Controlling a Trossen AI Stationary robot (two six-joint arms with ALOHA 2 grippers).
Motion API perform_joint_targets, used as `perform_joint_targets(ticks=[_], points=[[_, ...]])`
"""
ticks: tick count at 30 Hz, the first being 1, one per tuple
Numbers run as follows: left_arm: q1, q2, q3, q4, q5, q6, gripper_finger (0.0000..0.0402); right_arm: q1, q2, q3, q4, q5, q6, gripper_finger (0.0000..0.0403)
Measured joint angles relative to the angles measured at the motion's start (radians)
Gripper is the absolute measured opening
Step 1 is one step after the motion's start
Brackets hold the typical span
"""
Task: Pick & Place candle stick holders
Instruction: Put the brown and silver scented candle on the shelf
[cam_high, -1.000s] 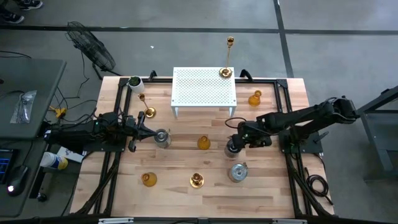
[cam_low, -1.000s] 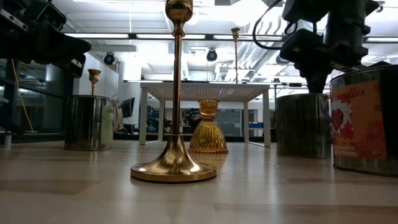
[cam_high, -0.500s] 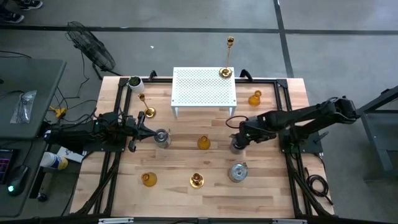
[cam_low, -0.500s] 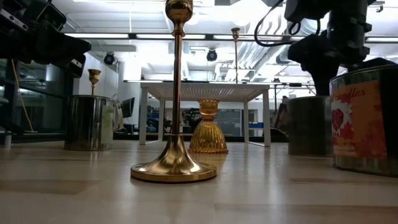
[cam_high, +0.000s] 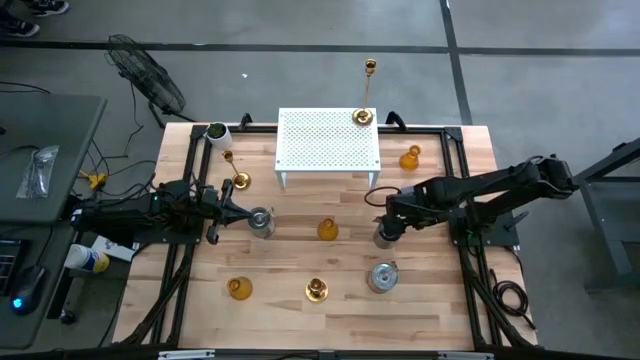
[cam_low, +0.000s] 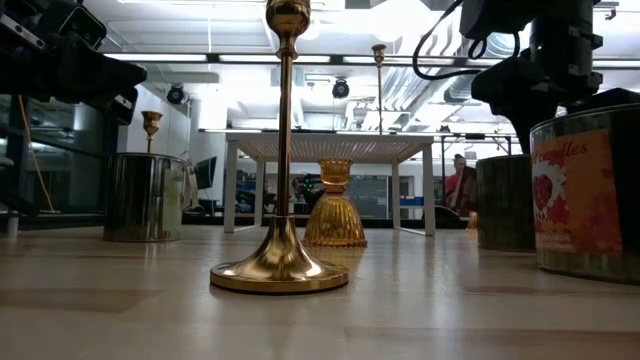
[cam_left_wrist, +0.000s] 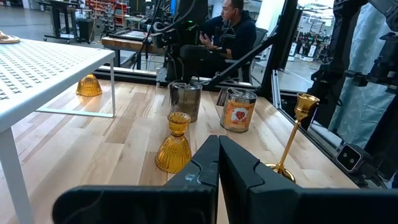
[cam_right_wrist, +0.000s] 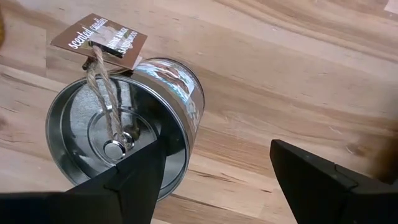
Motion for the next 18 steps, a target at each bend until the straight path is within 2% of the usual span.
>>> perform_joint_targets(ticks=[6, 18], points=[[0.0, 0.0, 0.0, 0.0, 0.0, 0.0, 0.0, 0.001, 0.0, 0.001, -0.004, 0.006, 0.0, 0.0274], [0.0, 0.0, 0.0, 0.0, 0.0, 0.0, 0.0, 0.001, 0.0, 0.001, -0.01, 0.008, -0.013, 0.0179]])
